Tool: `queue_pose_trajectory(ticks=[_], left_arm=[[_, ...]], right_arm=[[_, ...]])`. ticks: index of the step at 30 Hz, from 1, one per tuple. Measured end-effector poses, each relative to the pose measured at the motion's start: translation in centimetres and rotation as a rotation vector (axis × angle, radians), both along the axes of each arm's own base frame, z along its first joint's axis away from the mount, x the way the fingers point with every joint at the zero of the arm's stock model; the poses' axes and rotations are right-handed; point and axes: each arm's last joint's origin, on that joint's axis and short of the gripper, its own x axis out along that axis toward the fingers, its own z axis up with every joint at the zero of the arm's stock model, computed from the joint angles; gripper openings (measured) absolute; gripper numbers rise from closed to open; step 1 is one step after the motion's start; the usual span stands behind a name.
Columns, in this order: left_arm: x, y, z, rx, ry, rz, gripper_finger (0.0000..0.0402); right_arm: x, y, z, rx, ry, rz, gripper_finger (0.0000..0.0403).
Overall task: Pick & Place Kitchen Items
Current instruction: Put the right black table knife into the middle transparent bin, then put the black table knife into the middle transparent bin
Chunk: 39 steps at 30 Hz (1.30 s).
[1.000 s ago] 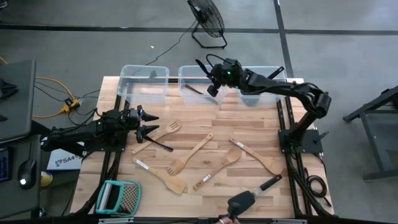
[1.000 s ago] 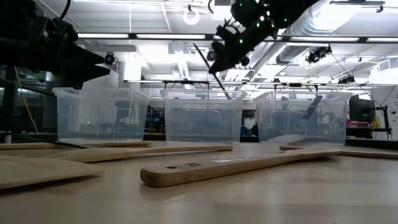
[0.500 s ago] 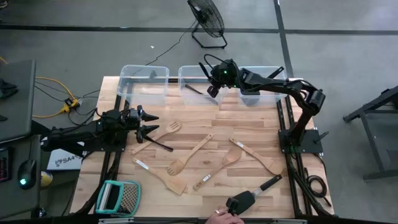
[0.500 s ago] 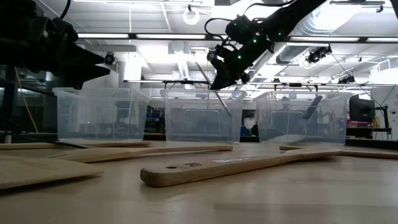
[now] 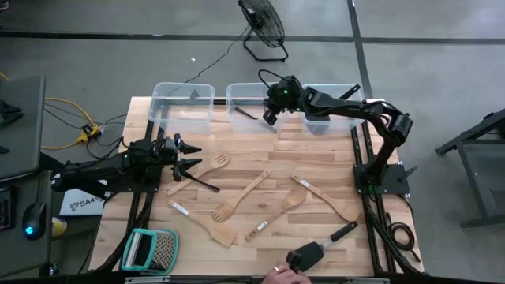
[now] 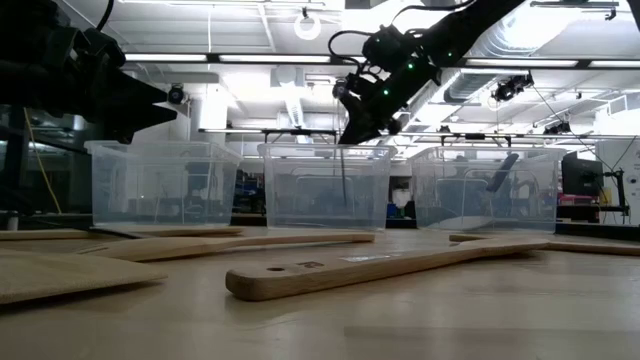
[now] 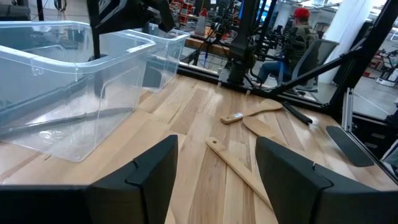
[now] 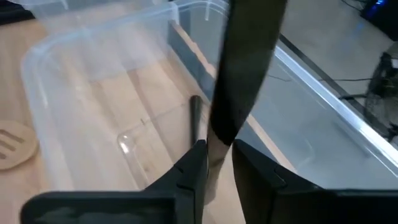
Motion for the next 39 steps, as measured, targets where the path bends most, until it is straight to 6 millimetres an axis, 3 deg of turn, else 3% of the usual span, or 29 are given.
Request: queue_pose_trajectory(ticks=[9,18,25,39], left_arm=[[0.0,0.0,0.0,0.000,0.000,0.000,0.0214],[0.0,0.0,0.0,0.000,0.000,0.000,0.0214],[0.0,0.0,0.0,0.000,0.000,0.000,0.0214],[0.0,0.0,0.0,0.000,0.001,-0.001,0.0214]], right_arm=[[0.1,0.2,0.2,0.030,-0.030,0.051,0.0130],[-1.3,1.8,3.1,0.065,-0.069,0.111,0.0185],[-3.0,4.9,4.9,0.081,-0.117,0.228,0.0186],[-8.3,12.4,5.5,0.025,-0.169,0.473,0.0184]])
